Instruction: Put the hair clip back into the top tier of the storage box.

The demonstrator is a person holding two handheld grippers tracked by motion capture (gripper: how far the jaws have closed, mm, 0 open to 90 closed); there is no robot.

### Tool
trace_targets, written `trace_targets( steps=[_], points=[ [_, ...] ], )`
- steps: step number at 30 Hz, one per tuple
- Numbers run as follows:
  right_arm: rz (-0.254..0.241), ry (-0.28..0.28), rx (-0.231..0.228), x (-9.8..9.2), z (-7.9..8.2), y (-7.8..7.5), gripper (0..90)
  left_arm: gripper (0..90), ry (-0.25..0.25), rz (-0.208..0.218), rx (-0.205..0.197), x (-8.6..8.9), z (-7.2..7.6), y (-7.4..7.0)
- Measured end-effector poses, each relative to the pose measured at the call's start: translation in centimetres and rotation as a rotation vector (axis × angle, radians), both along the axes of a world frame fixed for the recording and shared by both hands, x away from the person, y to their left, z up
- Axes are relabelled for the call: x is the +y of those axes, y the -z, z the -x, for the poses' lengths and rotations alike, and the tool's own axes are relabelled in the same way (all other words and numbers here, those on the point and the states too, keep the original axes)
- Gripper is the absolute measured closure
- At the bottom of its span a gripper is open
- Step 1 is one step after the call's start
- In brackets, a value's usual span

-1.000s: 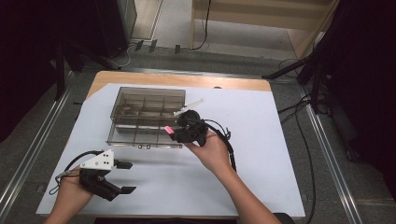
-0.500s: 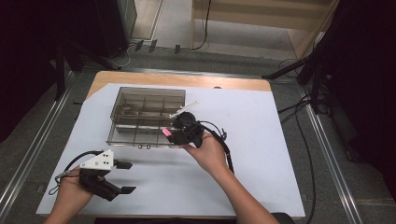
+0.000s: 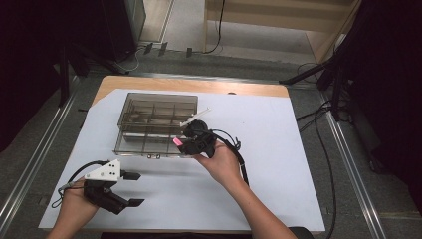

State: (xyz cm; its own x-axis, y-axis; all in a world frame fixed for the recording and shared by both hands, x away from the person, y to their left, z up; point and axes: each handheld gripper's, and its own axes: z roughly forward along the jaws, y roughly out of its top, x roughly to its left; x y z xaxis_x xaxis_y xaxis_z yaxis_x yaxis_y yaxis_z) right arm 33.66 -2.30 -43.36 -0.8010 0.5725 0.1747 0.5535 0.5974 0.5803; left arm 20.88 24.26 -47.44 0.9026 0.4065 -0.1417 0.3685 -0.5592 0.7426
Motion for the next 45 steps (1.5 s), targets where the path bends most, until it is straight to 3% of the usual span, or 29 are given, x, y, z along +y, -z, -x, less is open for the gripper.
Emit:
trace_targets(
  steps=[36, 45],
  points=[
    [0.003, 0.003, 0.008, 0.14, -0.04, 0.22, 74.9, 23.1, 0.0, 0.0, 0.0, -0.02, 0.0, 0.0],
    [-0.042, 0.016, 0.001, -0.53, -0.24, -0.5, 71.0, 23.1, 0.0, 0.0, 0.0, 0.01, 0.0, 0.0]
  ],
)
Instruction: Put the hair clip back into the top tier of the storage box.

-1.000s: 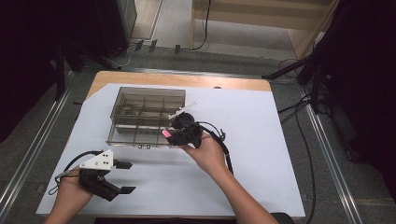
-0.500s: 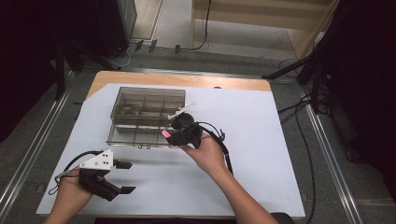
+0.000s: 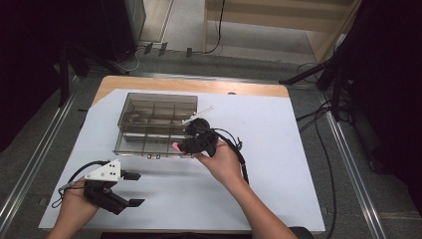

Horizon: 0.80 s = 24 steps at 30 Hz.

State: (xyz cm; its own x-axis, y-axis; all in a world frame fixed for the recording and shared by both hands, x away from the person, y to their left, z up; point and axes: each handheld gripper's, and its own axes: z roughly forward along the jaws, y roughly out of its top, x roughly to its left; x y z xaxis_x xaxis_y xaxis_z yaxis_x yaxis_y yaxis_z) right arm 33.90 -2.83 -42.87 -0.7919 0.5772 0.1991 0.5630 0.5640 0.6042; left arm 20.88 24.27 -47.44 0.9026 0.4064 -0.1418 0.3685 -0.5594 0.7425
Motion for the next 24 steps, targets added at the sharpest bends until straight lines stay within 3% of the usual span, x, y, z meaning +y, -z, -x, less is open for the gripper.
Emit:
trace_targets(
  steps=[7, 9, 15, 24],
  points=[
    [-0.021, 0.001, -0.028, -0.5, 0.0, -0.7, 68.0, 23.1, -0.001, 0.001, 0.001, 0.0, -0.1, 0.0],
    [-0.029, -0.015, -0.062, -0.7, 0.1, -0.9, 64.9, 23.1, 0.0, 0.0, 0.0, 0.0, -0.1, 0.0],
    [-0.058, -0.038, -0.102, -1.4, 0.0, -1.2, 52.8, 23.1, 0.003, 0.0, 0.001, -0.1, -0.2, 0.0],
    [-0.072, -0.04, -0.141, -2.7, -0.1, -1.1, 47.5, 23.1, 0.017, -0.005, -0.001, -0.4, -0.4, 0.0]
  ],
)
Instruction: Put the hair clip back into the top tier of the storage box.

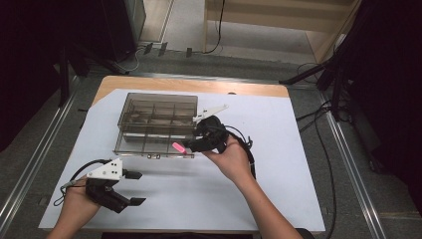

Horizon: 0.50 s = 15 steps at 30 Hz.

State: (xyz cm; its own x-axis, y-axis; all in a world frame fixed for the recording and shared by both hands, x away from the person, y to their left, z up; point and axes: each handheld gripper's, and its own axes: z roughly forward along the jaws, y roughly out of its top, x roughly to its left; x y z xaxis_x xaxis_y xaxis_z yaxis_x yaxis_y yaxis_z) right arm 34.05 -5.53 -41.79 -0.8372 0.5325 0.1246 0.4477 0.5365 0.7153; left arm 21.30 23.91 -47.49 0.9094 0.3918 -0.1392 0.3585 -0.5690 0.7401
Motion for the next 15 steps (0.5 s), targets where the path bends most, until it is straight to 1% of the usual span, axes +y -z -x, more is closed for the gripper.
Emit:
trace_targets(
  steps=[2, 5, 9, 13, 14, 15],
  points=[
    [0.002, 0.002, -0.011, -0.3, 0.0, 0.0, 46.7, 23.1, 0.004, 0.004, -0.001, -0.1, 0.0, 0.0],
    [-0.006, 0.012, -0.015, -0.8, 0.0, 0.1, 45.7, 23.1, 0.009, -0.001, -0.001, -0.2, 0.0, 0.0],
    [-0.017, 0.021, -0.017, -1.4, -0.1, 0.0, 43.5, 23.1, 0.013, 0.005, -0.004, -0.3, -0.1, -0.1],
    [-0.033, 0.038, -0.023, -2.4, -0.3, -0.1, 40.1, 23.1, 0.018, 0.004, -0.001, -0.4, -0.3, 0.0],
    [-0.035, 0.052, -0.03, -3.0, -0.5, -0.1, 38.6, 23.1, 0.019, 0.004, -0.001, -0.5, -0.4, 0.0],
    [-0.035, 0.052, -0.03, -3.0, -0.5, -0.1, 38.6, 23.1, 0.019, 0.003, -0.001, -0.5, -0.4, 0.0]
  ],
)
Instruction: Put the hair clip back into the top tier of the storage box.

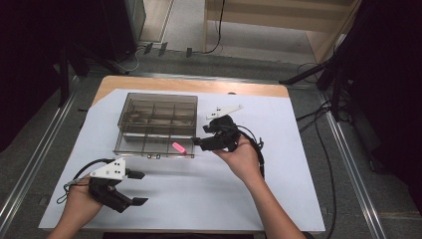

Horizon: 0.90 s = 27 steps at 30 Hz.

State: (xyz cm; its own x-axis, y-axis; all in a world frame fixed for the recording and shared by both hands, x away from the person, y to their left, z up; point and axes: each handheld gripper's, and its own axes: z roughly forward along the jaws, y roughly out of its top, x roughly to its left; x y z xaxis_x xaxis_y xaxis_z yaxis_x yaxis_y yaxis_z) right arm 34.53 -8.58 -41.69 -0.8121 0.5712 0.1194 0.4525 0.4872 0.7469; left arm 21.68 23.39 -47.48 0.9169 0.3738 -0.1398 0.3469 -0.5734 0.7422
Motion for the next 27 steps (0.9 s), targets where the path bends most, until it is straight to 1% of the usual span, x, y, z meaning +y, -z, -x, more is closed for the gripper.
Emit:
trace_targets(
  steps=[5, 8, 12, 22, 24, 27],
  points=[
    [0.004, 0.034, -0.001, -1.3, -0.3, 0.3, 35.4, 23.1, 0.011, -0.002, 0.001, -0.2, -0.2, 0.0],
    [0.005, 0.059, -0.008, -2.0, -0.5, 0.6, 33.4, 23.1, 0.014, 0.004, 0.002, -0.3, -0.3, 0.0],
    [-0.001, 0.084, -0.008, -2.8, -0.7, 1.0, 31.0, 23.1, 0.021, 0.002, 0.001, -0.5, -0.4, 0.0],
    [-0.014, 0.142, 0.014, -5.0, -1.3, 1.7, 27.4, 23.1, 0.035, 0.002, -0.001, -0.8, -0.8, -0.1],
    [-0.016, 0.153, 0.005, -5.7, -1.4, 1.9, 26.4, 23.1, 0.035, 0.005, 0.001, -0.8, -0.8, -0.1],
    [-0.022, 0.163, 0.002, -6.2, -1.5, 2.0, 25.6, 23.1, 0.037, 0.005, 0.004, -0.9, -0.9, -0.1]
  ],
)
